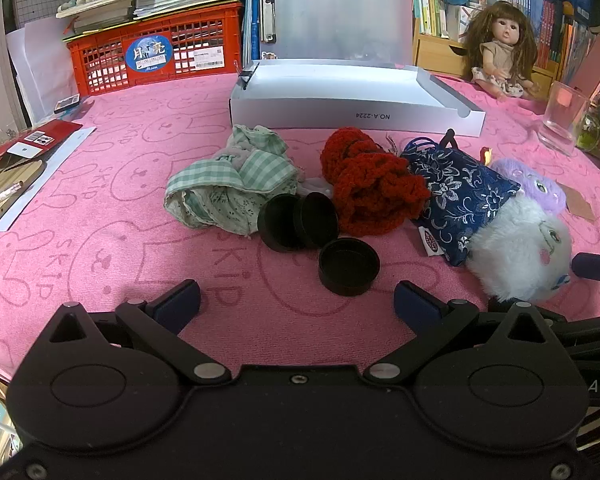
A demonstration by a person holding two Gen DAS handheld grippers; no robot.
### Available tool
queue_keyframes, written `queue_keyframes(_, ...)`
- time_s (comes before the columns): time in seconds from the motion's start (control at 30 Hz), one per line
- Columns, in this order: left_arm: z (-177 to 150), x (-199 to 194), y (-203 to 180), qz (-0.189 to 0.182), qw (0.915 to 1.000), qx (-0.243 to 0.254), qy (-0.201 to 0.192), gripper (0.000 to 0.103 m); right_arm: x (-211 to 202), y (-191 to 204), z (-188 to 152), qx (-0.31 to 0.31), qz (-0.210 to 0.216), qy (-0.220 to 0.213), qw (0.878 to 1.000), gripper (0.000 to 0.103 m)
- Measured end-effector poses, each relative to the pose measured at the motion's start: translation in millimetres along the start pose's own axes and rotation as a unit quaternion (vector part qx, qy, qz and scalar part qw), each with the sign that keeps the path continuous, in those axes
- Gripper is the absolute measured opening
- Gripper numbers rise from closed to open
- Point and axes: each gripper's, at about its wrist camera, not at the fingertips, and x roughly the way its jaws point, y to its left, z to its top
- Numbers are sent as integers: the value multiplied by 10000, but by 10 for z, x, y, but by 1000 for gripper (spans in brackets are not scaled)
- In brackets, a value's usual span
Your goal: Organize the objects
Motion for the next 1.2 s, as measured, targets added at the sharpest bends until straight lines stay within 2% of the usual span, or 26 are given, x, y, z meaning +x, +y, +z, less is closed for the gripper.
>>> queue_keyframes(1.2,20,-25,16,59,10000,-3,12,103,-8,18,-3,3,-1,-11,10000,103)
